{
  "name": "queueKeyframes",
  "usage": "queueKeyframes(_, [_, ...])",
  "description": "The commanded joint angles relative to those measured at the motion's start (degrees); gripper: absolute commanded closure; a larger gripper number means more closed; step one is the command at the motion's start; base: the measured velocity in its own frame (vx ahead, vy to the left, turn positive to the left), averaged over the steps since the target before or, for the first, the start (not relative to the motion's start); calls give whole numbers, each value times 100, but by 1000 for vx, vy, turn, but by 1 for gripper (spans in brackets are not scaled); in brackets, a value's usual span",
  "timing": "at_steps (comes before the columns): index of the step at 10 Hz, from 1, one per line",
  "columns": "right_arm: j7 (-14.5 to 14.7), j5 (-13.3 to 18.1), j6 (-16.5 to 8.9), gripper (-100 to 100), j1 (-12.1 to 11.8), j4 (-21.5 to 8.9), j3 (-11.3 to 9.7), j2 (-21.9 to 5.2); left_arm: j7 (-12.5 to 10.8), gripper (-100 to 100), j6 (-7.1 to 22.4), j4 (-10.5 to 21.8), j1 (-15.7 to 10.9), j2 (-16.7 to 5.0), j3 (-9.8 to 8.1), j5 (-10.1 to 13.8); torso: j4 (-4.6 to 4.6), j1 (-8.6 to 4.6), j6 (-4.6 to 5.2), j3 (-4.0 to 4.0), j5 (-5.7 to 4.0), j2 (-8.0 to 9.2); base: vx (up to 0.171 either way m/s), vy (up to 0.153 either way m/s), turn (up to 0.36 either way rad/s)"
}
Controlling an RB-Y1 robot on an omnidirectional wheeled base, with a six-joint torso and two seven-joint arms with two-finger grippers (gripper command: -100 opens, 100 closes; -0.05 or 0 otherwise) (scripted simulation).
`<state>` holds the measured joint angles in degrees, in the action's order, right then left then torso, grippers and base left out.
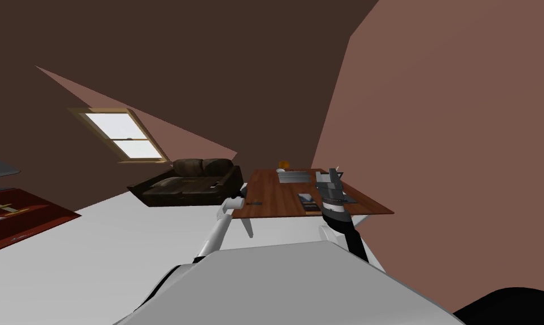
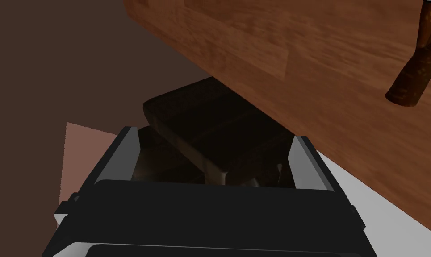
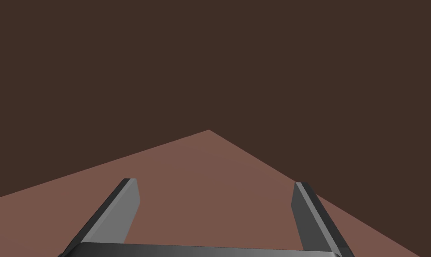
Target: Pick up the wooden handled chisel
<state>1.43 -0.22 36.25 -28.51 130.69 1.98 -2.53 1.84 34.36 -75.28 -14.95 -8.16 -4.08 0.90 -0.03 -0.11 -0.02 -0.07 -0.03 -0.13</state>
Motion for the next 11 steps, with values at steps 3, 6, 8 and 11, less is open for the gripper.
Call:
queueKeyframes(3, [0, 0, 0, 0, 0, 0, 0, 0, 23, -100, 555, 379, -207, 17, -76, -17, 0, 1, 0, 0, 0, 1, 27, -23, -11])
queueKeyframes(6, [0, 0, 0, 0, 0, 0, 0, 0, 48, -100, 1003, 799, -418, 66, -169, -59, 0, 1, -1, 1, 0, 2, 29, -26, -10])
queueKeyframes(8, [0, 0, 0, 0, 0, 0, 0, 0, 59, -100, 1291, 990, -512, 93, -211, -80, 0, 2, -2, 2, 0, 4, 28, -25, -10])
queueKeyframes(11, [0, 0, 0, 0, 0, 0, 0, 0, 70, -100, 1562, 1165, -595, 120, -251, -99, 0, 2, -1, 1, 0, 2, 26, -21, -7])
